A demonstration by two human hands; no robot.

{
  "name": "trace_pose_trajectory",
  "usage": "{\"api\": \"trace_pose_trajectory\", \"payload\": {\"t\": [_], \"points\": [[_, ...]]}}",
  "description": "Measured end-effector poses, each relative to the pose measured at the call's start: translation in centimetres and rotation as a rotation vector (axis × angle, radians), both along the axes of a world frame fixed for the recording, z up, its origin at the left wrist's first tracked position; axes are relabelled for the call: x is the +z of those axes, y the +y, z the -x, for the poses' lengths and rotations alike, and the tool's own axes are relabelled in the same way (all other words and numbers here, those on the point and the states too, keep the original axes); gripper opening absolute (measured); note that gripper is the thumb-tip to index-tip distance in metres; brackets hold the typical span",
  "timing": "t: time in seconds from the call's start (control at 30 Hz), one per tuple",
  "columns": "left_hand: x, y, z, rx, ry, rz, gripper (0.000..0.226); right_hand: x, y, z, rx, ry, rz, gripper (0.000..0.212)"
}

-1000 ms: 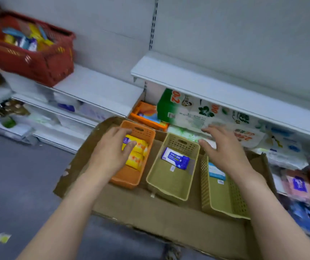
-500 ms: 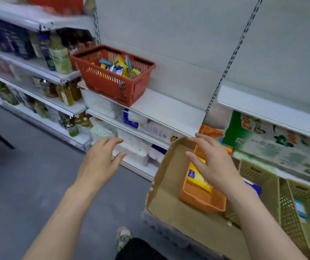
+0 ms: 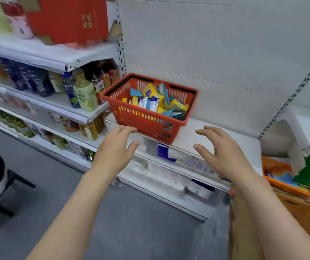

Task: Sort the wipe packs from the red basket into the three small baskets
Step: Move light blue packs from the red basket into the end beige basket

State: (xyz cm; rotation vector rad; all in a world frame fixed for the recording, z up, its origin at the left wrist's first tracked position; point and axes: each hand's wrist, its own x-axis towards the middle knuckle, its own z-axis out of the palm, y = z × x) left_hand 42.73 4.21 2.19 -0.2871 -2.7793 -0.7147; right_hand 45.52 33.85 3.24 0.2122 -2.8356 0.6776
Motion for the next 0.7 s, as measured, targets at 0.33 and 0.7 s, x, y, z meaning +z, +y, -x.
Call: {"api": "trace_pose_trajectory", "payload": {"t": [0.33, 0.7], "points": [[-1.6, -4.4, 20.7, -0.169, -0.01, -0.064, 0.039, -0.3, -7.2, 16.5, -0.162, 0.051, 0.008, 0.04], [-4.7, -3.4, 40.4, -0.366, -0.177, 0.013, 0.039, -2.7, -8.1, 29.5, -0.391, -0.072, 0.058, 0.04]]}}
